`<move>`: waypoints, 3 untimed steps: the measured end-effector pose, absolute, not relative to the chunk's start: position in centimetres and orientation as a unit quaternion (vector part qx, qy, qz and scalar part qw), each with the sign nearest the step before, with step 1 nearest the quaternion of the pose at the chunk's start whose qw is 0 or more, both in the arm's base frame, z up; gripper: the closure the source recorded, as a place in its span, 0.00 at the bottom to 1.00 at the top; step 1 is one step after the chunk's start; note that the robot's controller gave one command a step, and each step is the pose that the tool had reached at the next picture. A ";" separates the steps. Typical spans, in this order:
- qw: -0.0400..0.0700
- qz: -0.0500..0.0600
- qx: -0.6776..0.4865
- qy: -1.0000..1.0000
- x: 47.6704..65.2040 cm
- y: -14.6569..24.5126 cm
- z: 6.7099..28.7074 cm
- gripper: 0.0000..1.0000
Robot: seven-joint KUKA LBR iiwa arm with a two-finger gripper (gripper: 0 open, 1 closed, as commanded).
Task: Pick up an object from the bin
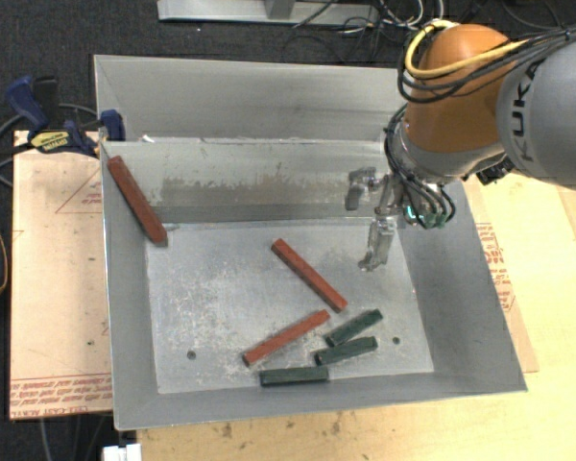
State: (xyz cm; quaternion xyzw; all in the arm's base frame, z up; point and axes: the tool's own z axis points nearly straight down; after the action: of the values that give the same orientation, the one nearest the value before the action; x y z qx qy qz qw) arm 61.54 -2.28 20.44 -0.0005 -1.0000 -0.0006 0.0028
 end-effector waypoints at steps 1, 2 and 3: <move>0.000 -0.001 0.083 -0.997 55.4 1.3 7.5 0.00; -0.001 -0.001 0.092 -0.996 50.6 2.5 7.0 0.00; -0.004 -0.001 0.092 -0.996 50.9 2.5 7.3 1.00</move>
Offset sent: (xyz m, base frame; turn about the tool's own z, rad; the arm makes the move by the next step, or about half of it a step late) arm -0.0611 0.0340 -0.1270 -0.1692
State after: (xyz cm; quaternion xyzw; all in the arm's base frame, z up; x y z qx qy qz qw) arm 50.90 2.47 7.26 0.0918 -0.9958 -0.0010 -0.0043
